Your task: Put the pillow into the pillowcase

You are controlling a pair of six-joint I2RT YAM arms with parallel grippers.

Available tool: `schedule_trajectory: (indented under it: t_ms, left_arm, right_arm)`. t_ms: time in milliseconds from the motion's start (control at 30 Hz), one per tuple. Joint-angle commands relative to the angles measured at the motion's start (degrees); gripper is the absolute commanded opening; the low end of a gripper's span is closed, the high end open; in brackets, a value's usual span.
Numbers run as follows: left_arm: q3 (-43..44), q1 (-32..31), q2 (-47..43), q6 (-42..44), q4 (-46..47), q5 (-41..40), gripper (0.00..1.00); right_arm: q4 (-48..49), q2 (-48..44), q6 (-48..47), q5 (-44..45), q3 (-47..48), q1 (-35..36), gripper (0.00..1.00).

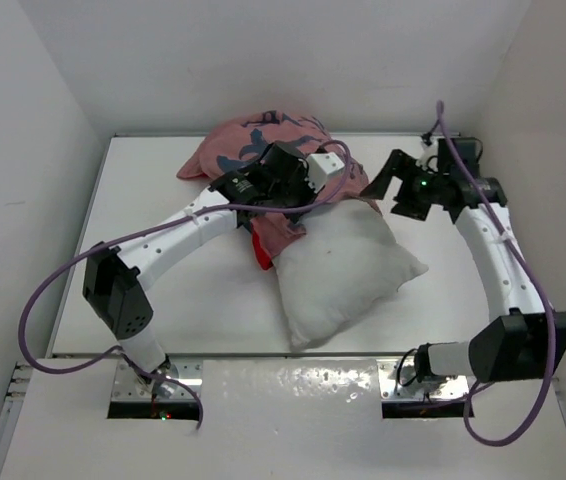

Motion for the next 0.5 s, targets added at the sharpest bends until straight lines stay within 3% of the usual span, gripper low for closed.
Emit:
schedule_trajectory:
  t_ms: [0,133,267,467]
  left_arm:
    - [4.1,-1.6,1.7,-1.8,2.9,2.5,0.00]
    - [6.2,-2.8,3.5,-1.6,2.6,3.3,0.00]
    - [7.0,-4.1,5.2,-1.9,3.0,3.5,0.00]
    - [9.9,-4.5,6.9,-1.9,2.2,3.6,0.00]
  right_arm:
    - [-11.6,-1.7,-0.7,-5.6,2.8,-8.0,0.99]
    - [-17.1,-6.9,2.1,-2.1,-1.9,-9.9,0.99]
    - [-16.8,-16.1,5.0,-2.2,-16.2,-10.2,0.99]
    - [-8.7,-34.4,15.9,-2.5,-31.4,-9.3,0.99]
